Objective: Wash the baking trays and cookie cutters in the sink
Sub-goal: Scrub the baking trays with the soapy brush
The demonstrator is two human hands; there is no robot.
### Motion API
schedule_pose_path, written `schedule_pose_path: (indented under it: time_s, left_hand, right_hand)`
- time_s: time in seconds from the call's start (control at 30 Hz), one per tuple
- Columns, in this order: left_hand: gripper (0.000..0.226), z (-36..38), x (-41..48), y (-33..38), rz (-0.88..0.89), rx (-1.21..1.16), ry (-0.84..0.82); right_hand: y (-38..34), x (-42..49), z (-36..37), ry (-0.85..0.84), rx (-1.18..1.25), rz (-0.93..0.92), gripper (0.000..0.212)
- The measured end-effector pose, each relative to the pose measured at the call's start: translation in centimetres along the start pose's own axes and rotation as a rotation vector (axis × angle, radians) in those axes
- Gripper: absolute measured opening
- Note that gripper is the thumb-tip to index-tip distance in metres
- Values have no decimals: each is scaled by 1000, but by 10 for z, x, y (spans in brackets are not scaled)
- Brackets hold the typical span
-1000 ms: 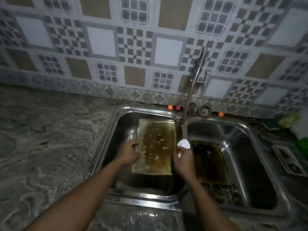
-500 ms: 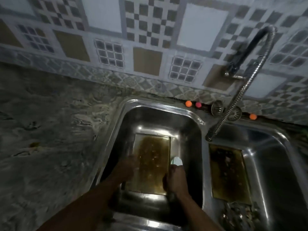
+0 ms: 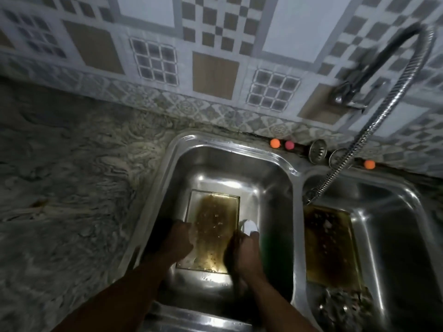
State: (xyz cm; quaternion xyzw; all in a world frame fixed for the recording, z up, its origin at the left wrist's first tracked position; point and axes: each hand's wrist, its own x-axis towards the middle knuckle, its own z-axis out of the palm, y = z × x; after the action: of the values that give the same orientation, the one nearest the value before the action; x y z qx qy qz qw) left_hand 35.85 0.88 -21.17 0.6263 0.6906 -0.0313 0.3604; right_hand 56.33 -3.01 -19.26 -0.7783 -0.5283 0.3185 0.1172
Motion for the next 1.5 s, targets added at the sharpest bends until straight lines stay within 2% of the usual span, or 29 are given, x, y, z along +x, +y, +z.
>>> schedule_pose_path:
  time_s: [0.03, 0.13, 0.2, 0.3, 0.43, 0.57, 0.67, 0.73, 0.9, 1.03, 1.23, 1.4, 1.5]
  left_hand:
    - [58, -3, -3, 4, 8, -12, -1]
    - [42, -15, -14, 17, 46, 2, 43]
    - [44, -21, -20, 28, 40, -8, 111]
    - [44, -27, -37, 61, 185, -25, 206]
    - [27, -26, -62, 121, 321, -72, 206]
    - [43, -12, -73, 178, 408, -119, 200]
    - [44, 3, -86, 229, 481, -91, 239]
    - [50, 16, -91, 260, 480, -96, 244]
    - [46, 64, -91, 325, 435, -87, 181]
    - [52, 109, -83, 355, 329, -73, 139]
    - [35, 151, -57, 370, 210, -73, 133]
    - [24, 181, -13, 362, 129, -15, 97]
    - [29, 190, 0, 360, 73, 34, 68]
  right_hand:
    - [-1, -1, 0, 19, 38, 33, 29]
    - [-12, -10, -20, 6, 16, -34, 23]
    - [-16, -18, -37, 47, 127, -65, 34]
    - [-14, -29, -66, 147, 245, -99, 33]
    - [6, -36, -110, 363, 356, -164, 24]
    - [38, -41, -162, 449, 390, -141, 24]
    - [71, -44, -203, 475, 448, -137, 28]
    - [97, -43, -228, 497, 459, -143, 29]
    - [171, -31, -302, 553, 415, -132, 33]
    - [234, -14, -362, 624, 379, -112, 37]
    - [323, 19, -436, 736, 303, -51, 35]
    - [364, 49, -449, 655, 244, -42, 27]
    - [377, 63, -446, 639, 239, -24, 27]
